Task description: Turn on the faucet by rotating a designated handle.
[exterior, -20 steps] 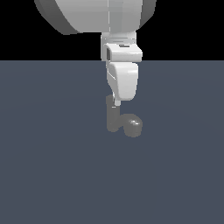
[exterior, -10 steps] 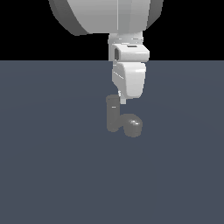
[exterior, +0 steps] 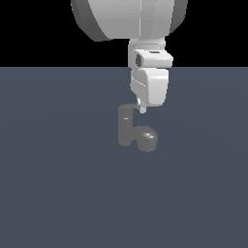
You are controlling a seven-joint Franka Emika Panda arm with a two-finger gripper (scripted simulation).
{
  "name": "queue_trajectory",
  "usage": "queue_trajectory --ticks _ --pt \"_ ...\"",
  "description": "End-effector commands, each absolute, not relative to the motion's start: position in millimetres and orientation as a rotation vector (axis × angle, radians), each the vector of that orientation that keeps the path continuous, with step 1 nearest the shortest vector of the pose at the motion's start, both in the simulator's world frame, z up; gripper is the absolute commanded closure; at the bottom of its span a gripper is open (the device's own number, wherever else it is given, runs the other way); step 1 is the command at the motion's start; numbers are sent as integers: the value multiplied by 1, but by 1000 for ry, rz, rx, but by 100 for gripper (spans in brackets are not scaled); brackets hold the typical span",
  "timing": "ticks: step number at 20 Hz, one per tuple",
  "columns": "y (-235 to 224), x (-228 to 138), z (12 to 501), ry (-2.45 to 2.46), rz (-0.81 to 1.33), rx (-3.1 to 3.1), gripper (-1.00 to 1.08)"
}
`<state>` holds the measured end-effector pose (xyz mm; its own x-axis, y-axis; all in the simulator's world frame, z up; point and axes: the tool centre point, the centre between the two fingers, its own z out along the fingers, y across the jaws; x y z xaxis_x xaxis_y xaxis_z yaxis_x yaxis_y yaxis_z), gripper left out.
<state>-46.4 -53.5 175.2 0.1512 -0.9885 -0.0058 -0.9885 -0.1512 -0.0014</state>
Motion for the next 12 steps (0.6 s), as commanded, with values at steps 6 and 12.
queue_trajectory --ticks 6,12 --pt "-81 -34 173 2074 1 -2357 108" --pt "-95 -26 173 2083 0 -2351 108"
